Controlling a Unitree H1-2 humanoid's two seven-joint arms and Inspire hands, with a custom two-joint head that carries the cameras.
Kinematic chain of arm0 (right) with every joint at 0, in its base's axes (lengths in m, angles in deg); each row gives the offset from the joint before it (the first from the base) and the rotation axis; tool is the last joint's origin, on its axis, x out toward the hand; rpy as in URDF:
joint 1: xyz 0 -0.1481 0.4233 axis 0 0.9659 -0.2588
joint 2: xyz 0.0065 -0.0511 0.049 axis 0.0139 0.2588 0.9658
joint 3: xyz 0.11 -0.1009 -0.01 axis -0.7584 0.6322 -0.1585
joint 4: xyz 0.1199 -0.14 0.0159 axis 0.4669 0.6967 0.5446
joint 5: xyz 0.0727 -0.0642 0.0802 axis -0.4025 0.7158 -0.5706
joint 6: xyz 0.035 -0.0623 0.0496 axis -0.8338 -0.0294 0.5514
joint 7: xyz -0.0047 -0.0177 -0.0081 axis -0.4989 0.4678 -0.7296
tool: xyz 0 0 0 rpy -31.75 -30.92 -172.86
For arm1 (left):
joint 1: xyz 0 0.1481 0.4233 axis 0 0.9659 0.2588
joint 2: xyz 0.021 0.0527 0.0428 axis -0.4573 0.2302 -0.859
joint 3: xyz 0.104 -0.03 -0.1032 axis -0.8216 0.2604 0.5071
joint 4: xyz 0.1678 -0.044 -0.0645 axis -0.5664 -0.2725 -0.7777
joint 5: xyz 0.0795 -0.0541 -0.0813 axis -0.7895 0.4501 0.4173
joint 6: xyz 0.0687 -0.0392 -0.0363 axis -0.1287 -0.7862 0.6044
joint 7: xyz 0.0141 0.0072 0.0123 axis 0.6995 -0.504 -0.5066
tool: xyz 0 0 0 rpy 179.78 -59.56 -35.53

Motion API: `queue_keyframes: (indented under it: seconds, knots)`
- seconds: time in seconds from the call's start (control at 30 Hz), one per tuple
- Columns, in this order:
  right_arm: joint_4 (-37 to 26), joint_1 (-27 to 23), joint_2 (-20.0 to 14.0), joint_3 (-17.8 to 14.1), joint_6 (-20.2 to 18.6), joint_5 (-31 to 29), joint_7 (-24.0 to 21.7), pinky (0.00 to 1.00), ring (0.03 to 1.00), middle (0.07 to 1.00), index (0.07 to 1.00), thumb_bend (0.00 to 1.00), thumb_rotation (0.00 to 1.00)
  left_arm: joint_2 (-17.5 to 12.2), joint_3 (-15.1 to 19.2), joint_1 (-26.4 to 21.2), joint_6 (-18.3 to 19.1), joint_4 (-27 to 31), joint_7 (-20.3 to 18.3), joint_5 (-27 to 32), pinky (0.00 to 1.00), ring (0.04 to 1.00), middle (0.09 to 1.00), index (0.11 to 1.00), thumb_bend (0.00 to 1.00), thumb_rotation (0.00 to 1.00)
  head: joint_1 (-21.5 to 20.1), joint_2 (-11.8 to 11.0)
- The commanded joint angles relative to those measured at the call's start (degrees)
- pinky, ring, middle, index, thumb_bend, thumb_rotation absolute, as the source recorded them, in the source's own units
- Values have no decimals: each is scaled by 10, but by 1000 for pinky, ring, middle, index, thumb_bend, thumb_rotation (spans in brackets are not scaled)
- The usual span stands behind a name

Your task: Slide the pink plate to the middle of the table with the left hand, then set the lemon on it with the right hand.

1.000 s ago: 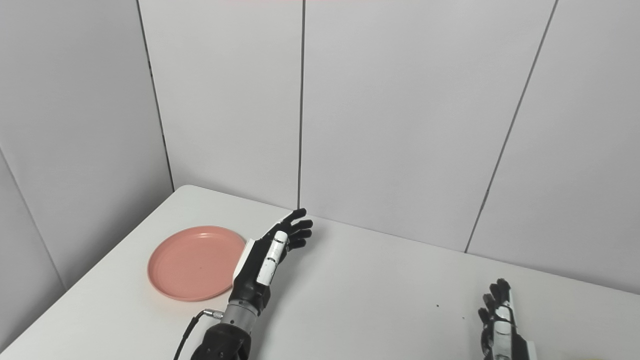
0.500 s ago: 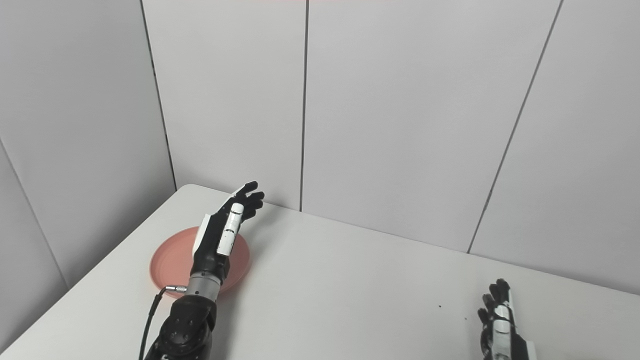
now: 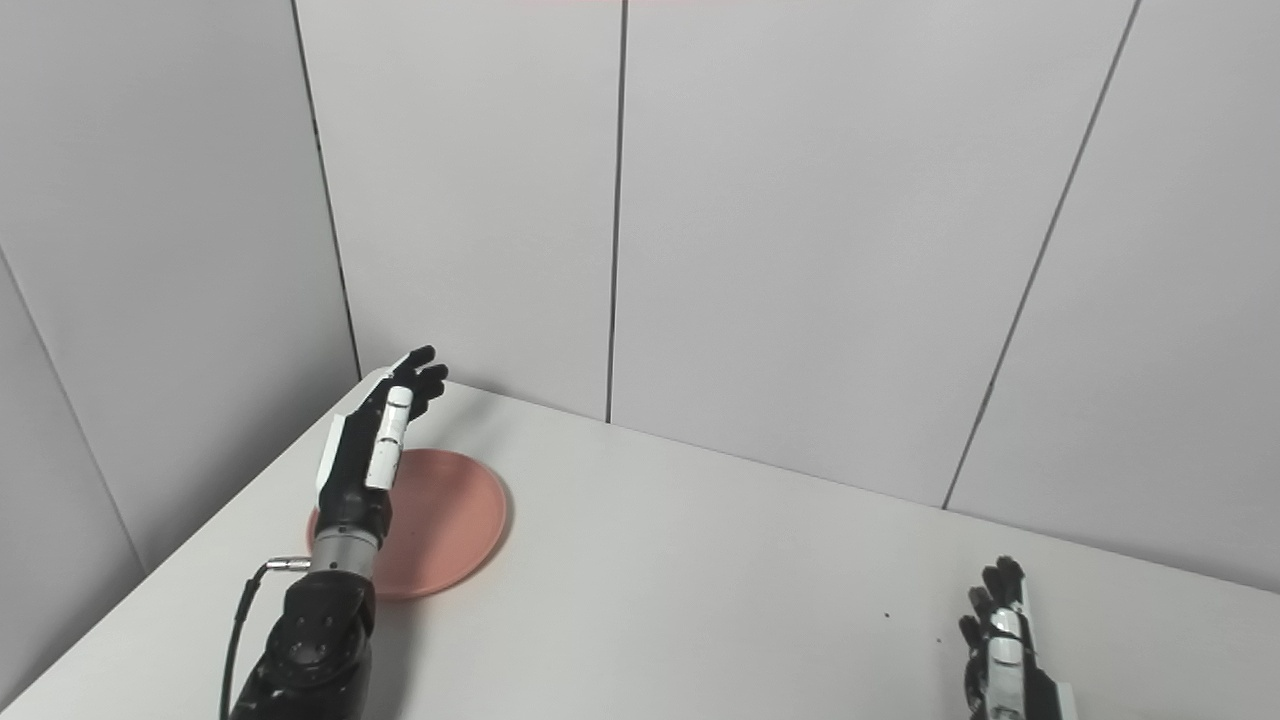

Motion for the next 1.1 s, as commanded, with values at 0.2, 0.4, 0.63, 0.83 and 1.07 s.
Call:
queue_keyframes:
  seconds: [0.2, 0.4, 0.63, 0.83, 1.07]
  knots:
    - [-23, -14, 5, 2, -5, 1, -1, 1000, 1000, 1000, 1000, 276, 1000, -45, 23, -5, -45, -23, 22, -2, 849, 816, 813, 789, 632, 1000, -1, 1]
    - [-27, -14, 5, 0, -11, 2, 0, 1000, 1000, 1000, 1000, 302, 1000, -64, 42, -7, -70, -65, 32, 7, 835, 816, 821, 798, 641, 1000, -2, 2]
    - [-37, -15, 5, 1, -29, 4, -1, 1000, 1000, 1000, 1000, 294, 1000, -84, 49, -3, -101, -113, 18, 35, 838, 819, 835, 791, 626, 1000, -3, 1]
    - [-29, -23, 0, -2, -28, 0, -5, 1000, 1000, 1000, 1000, 309, 1000, -92, 55, -12, -103, -152, 17, 53, 866, 836, 832, 812, 686, 1000, -3, -2]
    - [-37, -24, 0, -2, -36, 3, -2, 1000, 1000, 1000, 1000, 318, 1000, -98, 50, -24, -131, -207, 17, 65, 859, 819, 835, 825, 664, 1000, 1, -4]
